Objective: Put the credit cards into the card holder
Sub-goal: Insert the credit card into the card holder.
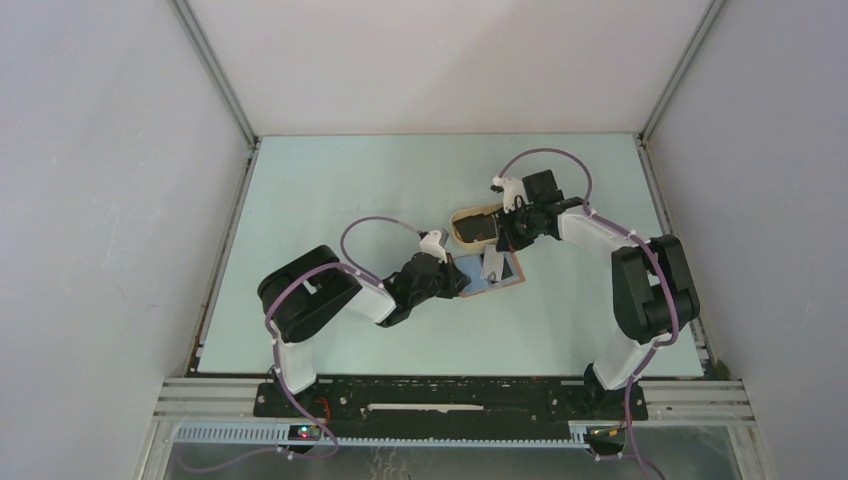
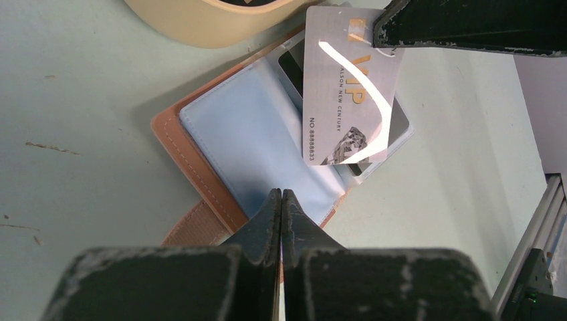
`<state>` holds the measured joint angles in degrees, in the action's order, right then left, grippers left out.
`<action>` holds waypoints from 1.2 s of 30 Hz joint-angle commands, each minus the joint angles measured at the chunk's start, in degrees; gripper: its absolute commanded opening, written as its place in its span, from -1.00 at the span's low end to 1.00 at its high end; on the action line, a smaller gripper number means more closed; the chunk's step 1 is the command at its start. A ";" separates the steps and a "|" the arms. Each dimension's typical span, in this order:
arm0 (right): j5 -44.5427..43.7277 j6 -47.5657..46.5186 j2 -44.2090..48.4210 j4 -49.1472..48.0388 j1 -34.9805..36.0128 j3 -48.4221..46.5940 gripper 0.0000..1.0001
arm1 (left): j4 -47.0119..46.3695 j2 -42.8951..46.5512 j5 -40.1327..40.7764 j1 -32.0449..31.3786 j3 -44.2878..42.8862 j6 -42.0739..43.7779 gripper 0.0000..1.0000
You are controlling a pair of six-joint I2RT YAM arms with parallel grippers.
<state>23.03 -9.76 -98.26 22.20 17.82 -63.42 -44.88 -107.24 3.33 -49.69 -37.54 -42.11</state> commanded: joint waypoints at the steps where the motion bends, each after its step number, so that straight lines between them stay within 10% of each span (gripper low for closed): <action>1: -1.73 -4.62 0.34 3.46 0.29 -1.44 -1.00 | 3.22 1.29 2.08 0.19 -1.09 0.36 -1.00; 36: -13.29 -4.18 1.59 -8.08 4.12 -0.10 -1.00 | 3.29 1.11 1.59 0.19 -1.18 0.18 -1.00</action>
<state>13.85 -12.29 -96.27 17.04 21.85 -63.46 -44.84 -107.20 3.33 -49.69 -37.54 -42.11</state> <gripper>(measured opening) 0.006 0.005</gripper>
